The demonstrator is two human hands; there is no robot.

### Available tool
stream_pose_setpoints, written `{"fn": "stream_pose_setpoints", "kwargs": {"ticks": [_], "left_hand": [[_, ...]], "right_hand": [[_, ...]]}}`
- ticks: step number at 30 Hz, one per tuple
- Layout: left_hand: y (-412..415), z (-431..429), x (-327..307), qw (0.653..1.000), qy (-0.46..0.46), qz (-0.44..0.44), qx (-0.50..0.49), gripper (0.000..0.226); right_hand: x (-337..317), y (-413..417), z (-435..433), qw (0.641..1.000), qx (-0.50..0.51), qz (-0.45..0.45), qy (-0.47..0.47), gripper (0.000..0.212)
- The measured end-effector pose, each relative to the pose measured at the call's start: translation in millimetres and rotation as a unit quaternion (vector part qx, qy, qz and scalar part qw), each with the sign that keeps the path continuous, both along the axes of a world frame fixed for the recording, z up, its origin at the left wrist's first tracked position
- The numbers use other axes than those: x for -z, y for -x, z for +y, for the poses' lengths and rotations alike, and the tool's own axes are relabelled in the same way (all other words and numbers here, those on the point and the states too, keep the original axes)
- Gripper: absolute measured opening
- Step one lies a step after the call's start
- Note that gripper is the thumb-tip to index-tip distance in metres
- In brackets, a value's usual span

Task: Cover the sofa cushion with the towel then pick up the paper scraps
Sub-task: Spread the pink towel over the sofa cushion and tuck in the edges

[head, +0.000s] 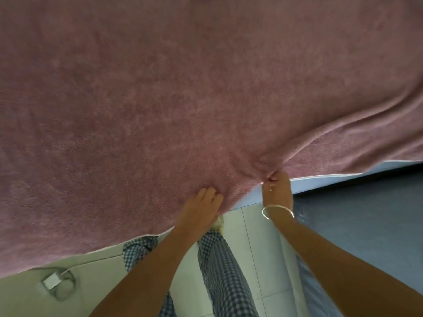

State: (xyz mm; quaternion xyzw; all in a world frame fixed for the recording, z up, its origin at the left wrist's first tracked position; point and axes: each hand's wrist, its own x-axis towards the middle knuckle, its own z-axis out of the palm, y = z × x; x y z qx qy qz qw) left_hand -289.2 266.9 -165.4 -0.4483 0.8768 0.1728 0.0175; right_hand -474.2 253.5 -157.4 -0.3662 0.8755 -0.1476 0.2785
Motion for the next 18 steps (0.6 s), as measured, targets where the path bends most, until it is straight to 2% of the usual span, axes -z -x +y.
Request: {"fn": "stream_pose_setpoints", "kwargs": {"ticks": [1, 2, 4, 5, 7, 8, 10, 12, 15, 17, 18], "left_hand": [[9.3, -2.8, 0.7, 1.0, -0.002, 0.01, -0.001, 0.057], [17.7, -5.9, 0.8, 1.0, -0.002, 0.019, -0.004, 0.061], [33.6, -12.5, -2.3, 1.0, 0.001, 0.028, -0.006, 0.066], [40.7, -15.4, -3.6, 0.999, 0.008, 0.033, -0.004, 0.068], [55.0, -21.3, -6.7, 0.999, 0.014, 0.037, 0.004, 0.068], [61.6, -24.7, -8.1, 0.999, 0.018, 0.036, 0.006, 0.067], [71.9, -31.3, -10.5, 0.999, 0.016, 0.03, 0.004, 0.061], [82.0, -35.1, -13.5, 1.0, 0.012, 0.023, 0.007, 0.053], [97.9, -36.8, -17.1, 1.0, 0.0, 0.008, 0.023, 0.047], [102.7, -37.7, -21.1, 0.999, -0.022, -0.009, 0.025, 0.042], [107.6, -36.9, -19.6, 0.998, -0.047, -0.022, 0.028, 0.04]], "right_hand": [[6.2, 11.6, -3.9, 0.987, 0.147, -0.054, -0.02, 0.022], [8.9, 20.2, -8.6, 0.959, 0.258, -0.112, -0.026, 0.025], [14.8, 34.9, -16.0, 0.909, 0.362, -0.208, -0.018, 0.018], [16.1, 40.1, -18.7, 0.89, 0.388, -0.24, -0.01, 0.022], [19.0, 50.6, -23.1, 0.876, 0.393, -0.281, -0.007, 0.033], [19.3, 53.2, -26.1, 0.88, 0.38, -0.285, -0.007, 0.034], [18.0, 57.0, -26.9, 0.904, 0.351, -0.244, -0.011, 0.032], [12.4, 69.5, -15.0, 0.929, 0.33, -0.166, -0.031, 0.022], [1.8, 100.0, 15.8, 0.943, 0.314, -0.083, -0.07, 0.025], [1.6, 106.5, 24.2, 0.95, 0.283, -0.1, -0.083, 0.016], [6.6, 110.1, 25.2, 0.945, 0.287, -0.128, -0.085, 0.021]]}}
